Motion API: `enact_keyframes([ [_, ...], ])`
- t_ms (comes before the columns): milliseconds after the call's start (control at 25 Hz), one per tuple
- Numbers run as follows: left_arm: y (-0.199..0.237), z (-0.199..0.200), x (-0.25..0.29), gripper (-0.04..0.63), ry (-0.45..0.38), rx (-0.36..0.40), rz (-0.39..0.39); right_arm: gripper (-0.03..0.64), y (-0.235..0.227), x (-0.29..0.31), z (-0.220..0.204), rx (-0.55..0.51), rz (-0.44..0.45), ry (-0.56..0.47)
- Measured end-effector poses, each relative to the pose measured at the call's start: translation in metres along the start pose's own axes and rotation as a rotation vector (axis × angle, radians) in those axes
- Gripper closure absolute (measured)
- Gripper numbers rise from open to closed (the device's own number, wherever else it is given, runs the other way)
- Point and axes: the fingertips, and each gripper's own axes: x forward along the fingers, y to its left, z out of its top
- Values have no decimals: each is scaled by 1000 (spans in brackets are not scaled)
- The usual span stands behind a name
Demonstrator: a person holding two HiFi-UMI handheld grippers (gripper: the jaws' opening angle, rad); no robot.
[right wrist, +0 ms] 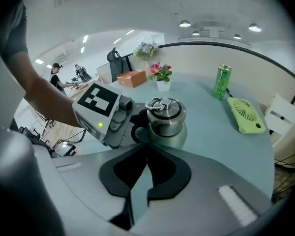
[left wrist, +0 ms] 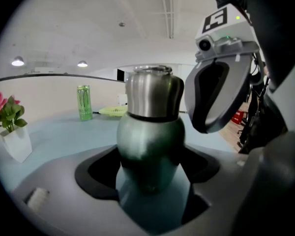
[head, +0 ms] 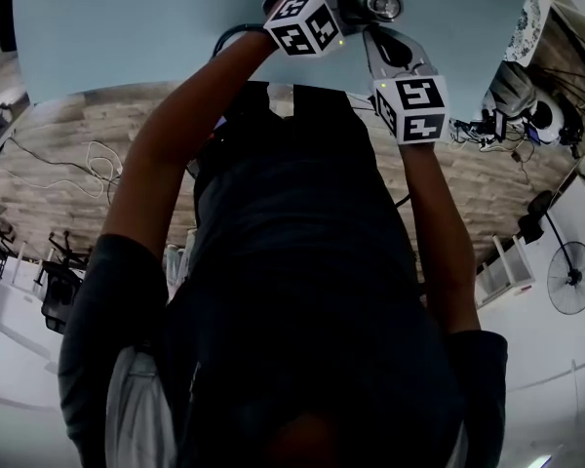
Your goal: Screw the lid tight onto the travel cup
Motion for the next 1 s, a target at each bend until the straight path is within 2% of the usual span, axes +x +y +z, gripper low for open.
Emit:
enact_keyframes([
  [160, -3, -3, -10, 169, 37, 49, -26, 607, -3, -7, 5, 15, 7, -16],
  [320, 1, -6, -28, 169, 58, 89, -19, 503, -7, -14, 5, 30, 0, -15],
  [400, 5, -5, -40, 169, 64, 101, -9, 482, -9, -19, 8, 39, -8, -22],
  [720, 21, 9, -98, 170, 49, 115, 61, 462, -17, -49, 38, 108, -58, -144],
  [1000, 38, 37, -167, 170, -3, 90, 176, 462, -6, -74, 63, 138, -75, -244],
])
